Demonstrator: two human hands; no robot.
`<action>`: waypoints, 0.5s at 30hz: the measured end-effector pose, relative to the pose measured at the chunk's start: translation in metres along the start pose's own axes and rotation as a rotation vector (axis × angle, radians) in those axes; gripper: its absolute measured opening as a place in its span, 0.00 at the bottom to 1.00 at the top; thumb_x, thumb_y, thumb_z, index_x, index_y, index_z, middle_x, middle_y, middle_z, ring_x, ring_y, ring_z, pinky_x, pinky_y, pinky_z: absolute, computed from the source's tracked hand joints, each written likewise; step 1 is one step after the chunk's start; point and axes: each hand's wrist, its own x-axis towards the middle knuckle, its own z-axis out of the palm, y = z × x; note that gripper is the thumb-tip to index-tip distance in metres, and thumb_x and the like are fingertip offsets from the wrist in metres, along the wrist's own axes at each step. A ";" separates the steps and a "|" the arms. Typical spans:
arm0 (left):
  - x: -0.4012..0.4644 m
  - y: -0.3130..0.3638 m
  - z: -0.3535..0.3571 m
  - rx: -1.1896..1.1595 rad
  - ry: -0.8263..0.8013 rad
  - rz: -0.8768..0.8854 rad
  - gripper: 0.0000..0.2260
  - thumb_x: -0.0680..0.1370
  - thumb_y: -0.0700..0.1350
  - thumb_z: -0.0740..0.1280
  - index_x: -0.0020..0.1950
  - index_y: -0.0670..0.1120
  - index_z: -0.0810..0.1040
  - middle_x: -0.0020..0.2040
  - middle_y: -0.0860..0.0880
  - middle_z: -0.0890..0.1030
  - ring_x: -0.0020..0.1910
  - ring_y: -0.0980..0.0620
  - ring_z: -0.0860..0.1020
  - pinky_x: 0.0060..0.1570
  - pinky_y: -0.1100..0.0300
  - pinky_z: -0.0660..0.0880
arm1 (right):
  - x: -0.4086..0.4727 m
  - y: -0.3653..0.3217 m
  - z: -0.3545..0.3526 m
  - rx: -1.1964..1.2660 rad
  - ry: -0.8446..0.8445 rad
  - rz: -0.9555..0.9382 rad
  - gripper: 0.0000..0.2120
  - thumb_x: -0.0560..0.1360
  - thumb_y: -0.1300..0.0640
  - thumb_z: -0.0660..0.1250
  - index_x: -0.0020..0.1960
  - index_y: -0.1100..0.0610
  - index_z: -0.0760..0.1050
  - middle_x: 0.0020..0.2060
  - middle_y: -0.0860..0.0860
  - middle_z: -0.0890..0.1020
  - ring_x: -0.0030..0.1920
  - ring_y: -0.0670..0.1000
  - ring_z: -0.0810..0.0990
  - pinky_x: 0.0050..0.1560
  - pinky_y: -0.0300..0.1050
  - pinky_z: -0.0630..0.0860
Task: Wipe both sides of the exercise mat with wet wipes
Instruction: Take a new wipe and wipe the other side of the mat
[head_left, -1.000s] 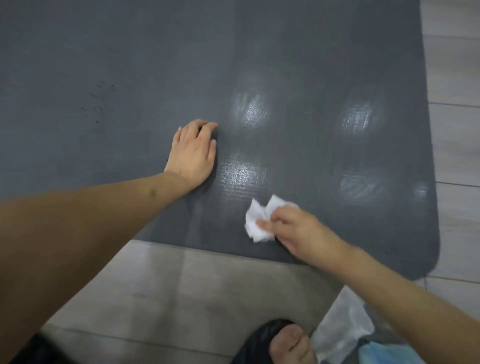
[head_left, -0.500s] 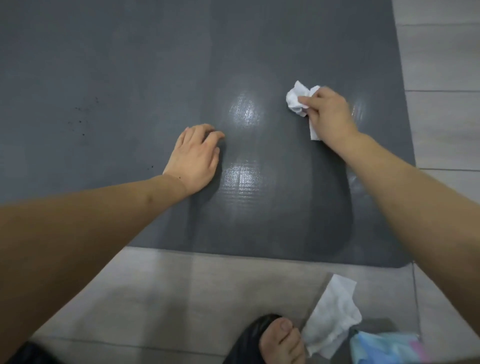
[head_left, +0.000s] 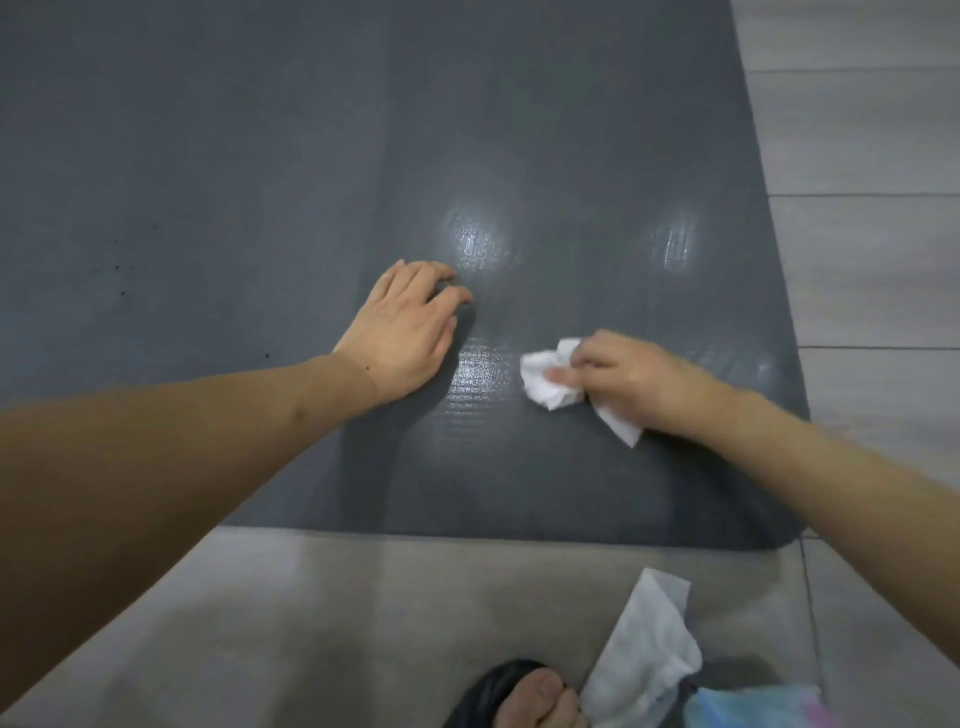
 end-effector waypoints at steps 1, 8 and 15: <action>0.003 0.002 0.001 0.002 0.003 -0.004 0.14 0.81 0.44 0.60 0.65 0.46 0.76 0.67 0.44 0.73 0.67 0.41 0.70 0.76 0.41 0.59 | 0.019 0.034 -0.013 -0.074 0.056 0.122 0.30 0.81 0.32 0.51 0.59 0.51 0.81 0.50 0.49 0.78 0.51 0.52 0.75 0.54 0.46 0.72; 0.022 0.025 0.004 -0.017 -0.016 -0.032 0.13 0.82 0.44 0.59 0.66 0.46 0.75 0.68 0.44 0.72 0.69 0.40 0.68 0.74 0.43 0.61 | 0.046 0.123 -0.039 0.035 0.401 0.757 0.21 0.78 0.49 0.62 0.58 0.64 0.82 0.46 0.58 0.75 0.51 0.61 0.77 0.46 0.39 0.65; 0.037 0.037 0.011 -0.052 0.000 -0.008 0.13 0.82 0.44 0.59 0.66 0.46 0.74 0.69 0.43 0.71 0.70 0.40 0.67 0.73 0.44 0.62 | -0.114 -0.060 0.016 0.264 0.098 0.308 0.12 0.81 0.60 0.66 0.61 0.54 0.84 0.45 0.50 0.78 0.43 0.51 0.75 0.47 0.47 0.73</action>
